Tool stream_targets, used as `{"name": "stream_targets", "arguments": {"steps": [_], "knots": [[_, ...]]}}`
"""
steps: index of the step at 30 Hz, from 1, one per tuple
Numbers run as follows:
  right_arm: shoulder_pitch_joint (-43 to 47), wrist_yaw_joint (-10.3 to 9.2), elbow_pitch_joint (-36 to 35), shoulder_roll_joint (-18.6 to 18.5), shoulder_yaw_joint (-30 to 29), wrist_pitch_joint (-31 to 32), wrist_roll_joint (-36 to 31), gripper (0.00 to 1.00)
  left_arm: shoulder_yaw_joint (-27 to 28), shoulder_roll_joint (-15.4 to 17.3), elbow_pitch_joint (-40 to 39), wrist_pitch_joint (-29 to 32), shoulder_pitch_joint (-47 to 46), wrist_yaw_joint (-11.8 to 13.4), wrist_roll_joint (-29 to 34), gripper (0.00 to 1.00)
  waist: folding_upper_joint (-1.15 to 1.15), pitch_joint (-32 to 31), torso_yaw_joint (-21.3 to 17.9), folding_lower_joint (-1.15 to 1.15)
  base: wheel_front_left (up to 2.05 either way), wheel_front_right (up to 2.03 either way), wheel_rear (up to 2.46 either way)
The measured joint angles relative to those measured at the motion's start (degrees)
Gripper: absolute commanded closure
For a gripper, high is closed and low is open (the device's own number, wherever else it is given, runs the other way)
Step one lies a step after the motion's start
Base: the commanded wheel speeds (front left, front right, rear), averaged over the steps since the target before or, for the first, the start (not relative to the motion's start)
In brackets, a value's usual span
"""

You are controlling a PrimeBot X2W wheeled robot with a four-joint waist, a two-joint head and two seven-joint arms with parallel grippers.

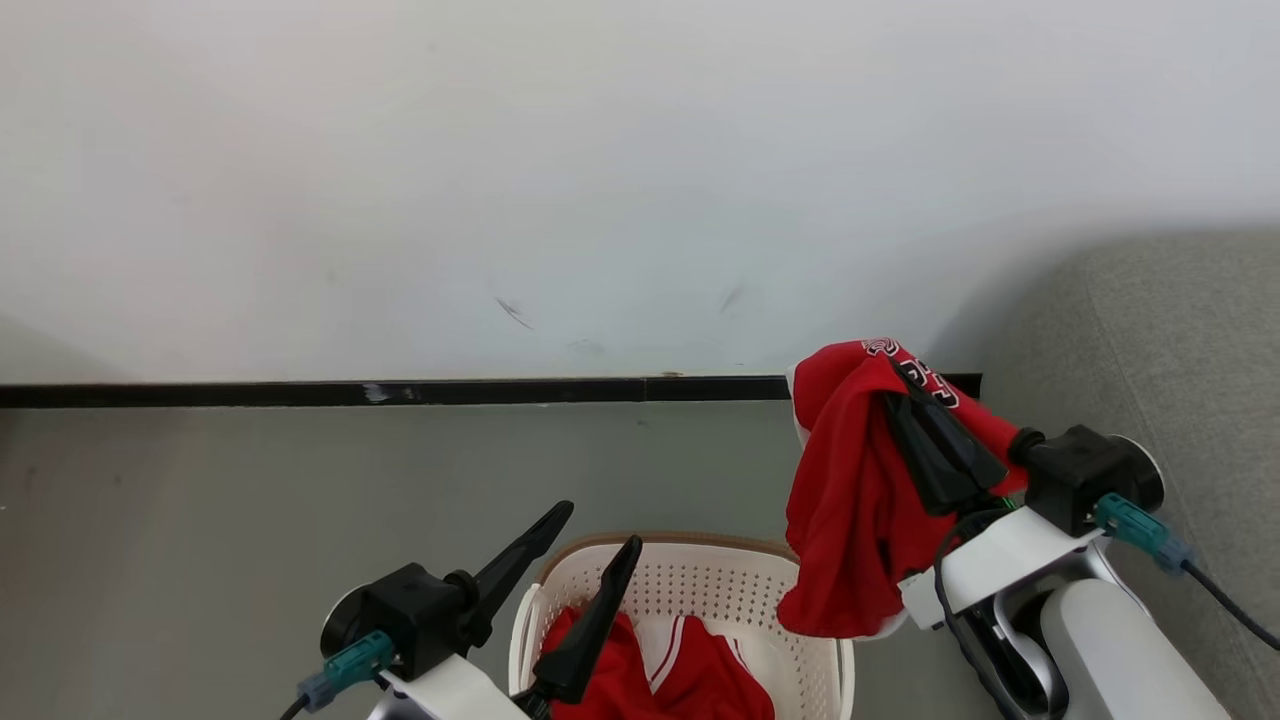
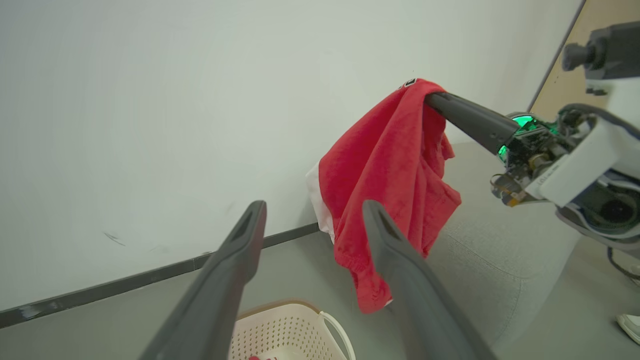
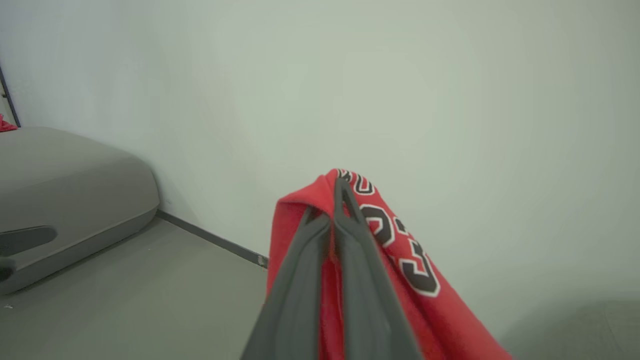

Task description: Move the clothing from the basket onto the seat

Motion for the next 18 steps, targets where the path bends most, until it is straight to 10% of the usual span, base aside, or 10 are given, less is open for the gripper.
{"name": "stream_targets", "arguments": {"steps": [18], "knots": [[4.2,0.00,-2.8,-0.3,-4.6,0.0,-1.6,1.00,-0.5,0.2,-1.3,-2.5,1.1,-1.0,-1.0,0.00,0.00,0.1,-5.8,0.00,0.00,0.00,0.00]]}}
